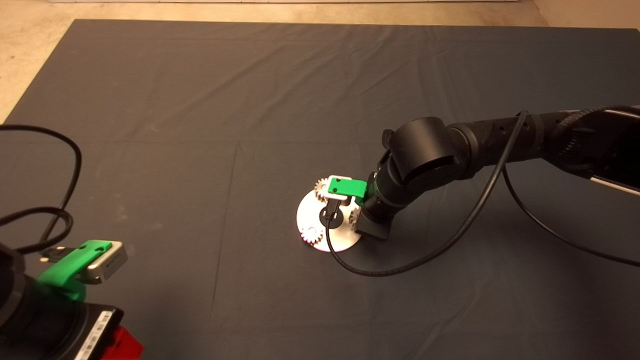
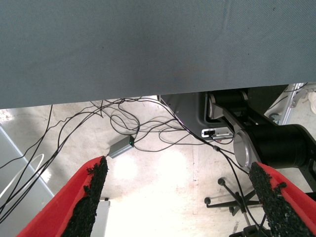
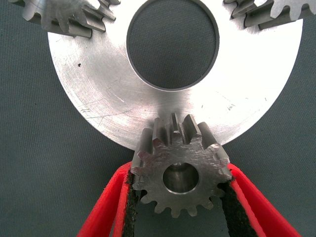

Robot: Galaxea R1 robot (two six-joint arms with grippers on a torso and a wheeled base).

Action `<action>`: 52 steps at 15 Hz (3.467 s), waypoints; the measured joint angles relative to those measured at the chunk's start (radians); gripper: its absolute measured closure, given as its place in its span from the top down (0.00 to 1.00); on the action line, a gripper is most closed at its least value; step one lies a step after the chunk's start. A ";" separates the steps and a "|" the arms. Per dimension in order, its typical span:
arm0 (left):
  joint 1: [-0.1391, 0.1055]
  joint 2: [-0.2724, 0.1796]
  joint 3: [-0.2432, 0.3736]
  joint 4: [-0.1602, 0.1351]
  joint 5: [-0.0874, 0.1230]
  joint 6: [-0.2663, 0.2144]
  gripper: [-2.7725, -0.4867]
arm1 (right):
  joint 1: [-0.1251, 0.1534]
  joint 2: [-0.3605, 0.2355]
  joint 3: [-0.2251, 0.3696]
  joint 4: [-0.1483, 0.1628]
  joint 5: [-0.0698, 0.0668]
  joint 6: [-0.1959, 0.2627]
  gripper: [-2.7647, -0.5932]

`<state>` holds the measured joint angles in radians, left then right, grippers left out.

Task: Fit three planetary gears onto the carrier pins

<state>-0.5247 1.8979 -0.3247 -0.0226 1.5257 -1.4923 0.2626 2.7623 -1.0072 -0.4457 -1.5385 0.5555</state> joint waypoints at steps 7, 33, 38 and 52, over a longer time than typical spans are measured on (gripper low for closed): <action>0.000 0.000 0.000 0.000 0.000 0.000 0.68 | 0.001 0.000 0.000 -0.003 0.002 0.000 0.25; 0.000 0.116 0.000 0.000 -0.001 0.004 0.93 | 0.076 -0.556 0.374 0.326 -0.003 0.776 0.78; 0.000 0.116 0.000 0.000 0.001 -0.008 0.99 | 0.082 -0.704 0.561 0.367 0.003 0.997 0.79; 0.000 0.113 0.002 0.000 0.000 -0.018 0.99 | 0.098 -0.686 0.612 0.376 0.006 1.066 0.86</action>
<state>-0.5247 2.0109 -0.3228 -0.0230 1.5260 -1.5104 0.3602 2.0762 -0.3953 -0.0700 -1.5327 1.6217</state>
